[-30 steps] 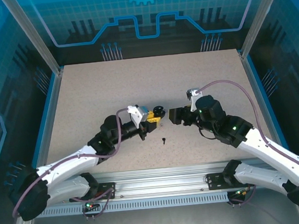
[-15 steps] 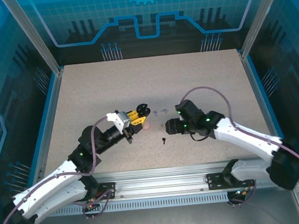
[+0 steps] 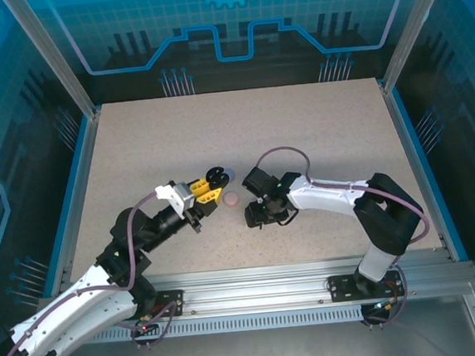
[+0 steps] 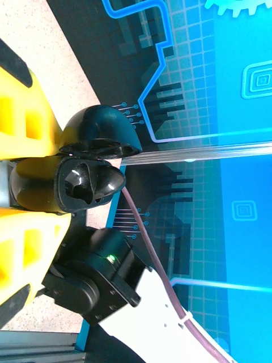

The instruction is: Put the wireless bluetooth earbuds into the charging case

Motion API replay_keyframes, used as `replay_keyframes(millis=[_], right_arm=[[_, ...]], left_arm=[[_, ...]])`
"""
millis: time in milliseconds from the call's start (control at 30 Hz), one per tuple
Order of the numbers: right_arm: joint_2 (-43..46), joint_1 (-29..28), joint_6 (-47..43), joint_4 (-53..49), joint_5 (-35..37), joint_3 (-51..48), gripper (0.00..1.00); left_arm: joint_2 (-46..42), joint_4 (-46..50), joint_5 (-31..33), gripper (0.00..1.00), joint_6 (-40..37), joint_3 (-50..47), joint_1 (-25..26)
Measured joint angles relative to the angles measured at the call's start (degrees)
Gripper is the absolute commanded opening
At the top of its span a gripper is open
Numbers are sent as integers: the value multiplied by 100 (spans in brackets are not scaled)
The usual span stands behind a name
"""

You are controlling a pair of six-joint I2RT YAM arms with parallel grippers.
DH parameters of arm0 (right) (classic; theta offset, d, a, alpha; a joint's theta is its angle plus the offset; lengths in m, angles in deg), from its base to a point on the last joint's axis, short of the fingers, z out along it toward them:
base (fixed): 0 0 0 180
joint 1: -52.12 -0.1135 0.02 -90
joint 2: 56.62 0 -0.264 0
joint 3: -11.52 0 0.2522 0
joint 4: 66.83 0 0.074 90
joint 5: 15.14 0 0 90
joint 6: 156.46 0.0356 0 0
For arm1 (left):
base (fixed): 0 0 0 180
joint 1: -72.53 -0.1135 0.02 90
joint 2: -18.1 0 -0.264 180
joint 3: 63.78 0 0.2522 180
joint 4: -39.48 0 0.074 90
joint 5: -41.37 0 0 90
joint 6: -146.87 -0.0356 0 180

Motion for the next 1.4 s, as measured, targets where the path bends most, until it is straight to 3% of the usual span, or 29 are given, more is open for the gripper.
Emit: replay_keyframes(millis=[433,1400], right_arm=[[-503,-87,22,-247,319,361,45],[-887,-310,-72,-542,431,872,40]], left_arm=[[-26,118,35,5,0,0,0],[-26,249,101,5,-15,0,0]])
